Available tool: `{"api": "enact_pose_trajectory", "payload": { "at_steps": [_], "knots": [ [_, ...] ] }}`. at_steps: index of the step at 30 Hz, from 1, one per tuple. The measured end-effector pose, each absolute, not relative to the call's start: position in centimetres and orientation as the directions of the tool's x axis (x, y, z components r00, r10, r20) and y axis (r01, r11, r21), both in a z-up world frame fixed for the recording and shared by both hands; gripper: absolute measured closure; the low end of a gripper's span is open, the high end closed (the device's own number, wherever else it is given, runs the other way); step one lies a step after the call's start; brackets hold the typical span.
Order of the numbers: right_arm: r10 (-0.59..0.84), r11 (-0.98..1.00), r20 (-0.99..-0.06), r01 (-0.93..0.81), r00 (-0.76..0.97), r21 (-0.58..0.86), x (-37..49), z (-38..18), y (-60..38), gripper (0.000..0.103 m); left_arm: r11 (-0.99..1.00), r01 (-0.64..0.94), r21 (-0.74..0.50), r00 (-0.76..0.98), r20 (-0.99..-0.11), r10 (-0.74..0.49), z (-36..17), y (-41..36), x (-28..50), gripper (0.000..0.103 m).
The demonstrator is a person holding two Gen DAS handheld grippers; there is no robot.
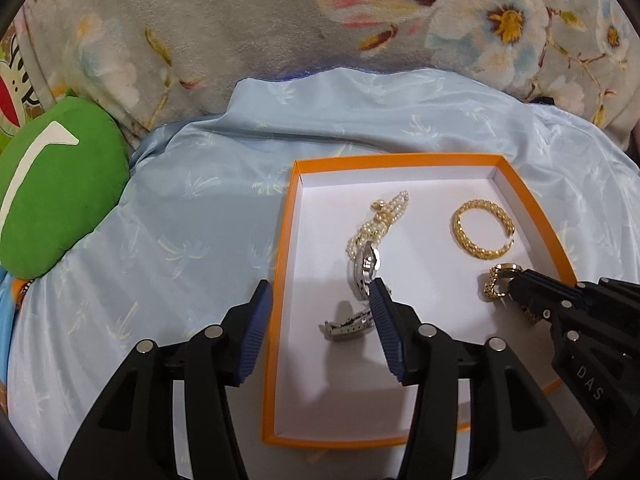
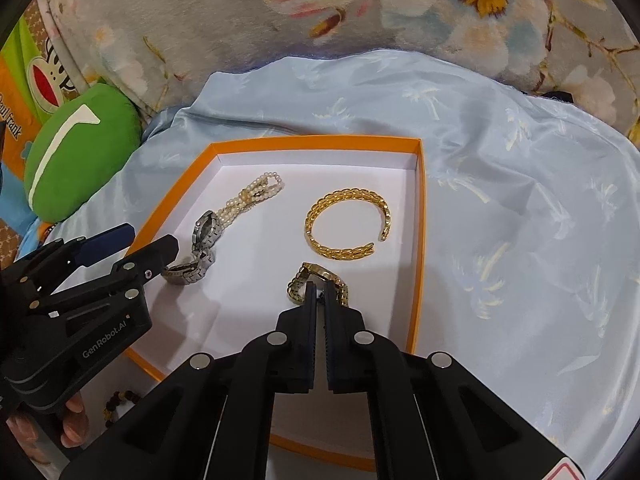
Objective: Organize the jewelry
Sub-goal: 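Open the left tool to drop the silver watch while the right tool lowers and releases the gold watch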
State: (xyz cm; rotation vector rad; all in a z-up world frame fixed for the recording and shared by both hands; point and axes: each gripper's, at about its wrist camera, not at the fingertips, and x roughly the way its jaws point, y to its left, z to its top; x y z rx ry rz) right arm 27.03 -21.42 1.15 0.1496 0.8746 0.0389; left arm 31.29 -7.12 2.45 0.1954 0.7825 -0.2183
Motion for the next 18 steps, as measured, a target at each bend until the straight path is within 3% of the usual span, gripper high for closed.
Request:
{"api": "enact_pose_trajectory", "payload": {
  "at_steps": [10, 18],
  "knots": [
    [0.067, 0.993, -0.677, 0.014, 0.733, 0.114, 16.9, 5.9, -21.3, 0.099, 0.974, 0.228, 0.0, 0.74, -0.65, -0.173, 6.6, -1.6, 25.3, 0.054],
    [0.051, 0.986, -0.708, 0.079, 0.705, 0.149, 7.1, 3.9, -21.7, 0.097, 0.978, 0.206, -0.016, 0.704, -0.692, -0.159, 4.1, 2.9, 16.1, 0.054]
  ]
}}
